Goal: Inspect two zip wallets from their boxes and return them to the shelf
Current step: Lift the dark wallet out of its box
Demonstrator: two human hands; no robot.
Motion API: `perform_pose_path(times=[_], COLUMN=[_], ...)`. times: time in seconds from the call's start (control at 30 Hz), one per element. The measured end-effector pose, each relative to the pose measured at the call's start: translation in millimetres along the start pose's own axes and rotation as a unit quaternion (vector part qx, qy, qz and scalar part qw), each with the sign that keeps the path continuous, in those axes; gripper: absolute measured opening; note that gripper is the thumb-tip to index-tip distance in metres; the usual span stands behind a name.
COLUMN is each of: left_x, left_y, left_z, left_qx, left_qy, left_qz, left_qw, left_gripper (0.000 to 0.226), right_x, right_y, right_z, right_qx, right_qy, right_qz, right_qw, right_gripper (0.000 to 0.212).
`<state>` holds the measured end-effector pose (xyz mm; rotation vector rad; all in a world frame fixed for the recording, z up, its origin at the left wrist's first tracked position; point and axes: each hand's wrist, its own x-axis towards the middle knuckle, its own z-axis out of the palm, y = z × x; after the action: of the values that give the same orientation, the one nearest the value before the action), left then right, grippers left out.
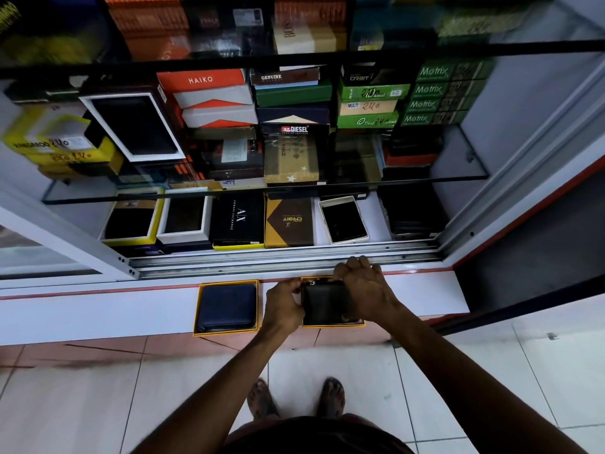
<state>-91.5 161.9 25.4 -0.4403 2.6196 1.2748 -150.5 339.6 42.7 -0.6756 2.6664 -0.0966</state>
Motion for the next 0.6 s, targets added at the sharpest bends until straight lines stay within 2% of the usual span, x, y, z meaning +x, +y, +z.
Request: perform_pose_path(times=[0.13, 0.27, 0.5, 0.6], left_x=[-3.5, -2.2, 0.5, 1.6], left_y=[-2.2, -8.3, -7.2, -7.4], left_z=[1.8, 4.8, 4.0, -6.8], left_qx=[-0.055, -0.078, -0.072, -0.069], left_qy=[0.006, 0.039, 0.048, 0.054], left_qz=[-0.046, -0.083, -0.071, -0.066], left_qw=[0.997, 0.993, 0.994, 0.994], left_gripper=[0.05, 0.041, 0.037, 0.026], right_x=[-2.2, -5.1, -10.0, -11.6], right_y=[1.4, 6.3, 6.3, 7.4], right_z=[-0.9, -2.5, -7.2, -14.6], right_qx=[0.054, 0.131, 0.203, 0.244], right_qy=[0.04, 0.06, 0.088, 0.095], right_qz=[0.0, 0.0, 0.006, 0.023], right_qw=[0.998, 0.99, 0.975, 0.965], right_gripper=[0.065, 0.05, 0.044, 0.044])
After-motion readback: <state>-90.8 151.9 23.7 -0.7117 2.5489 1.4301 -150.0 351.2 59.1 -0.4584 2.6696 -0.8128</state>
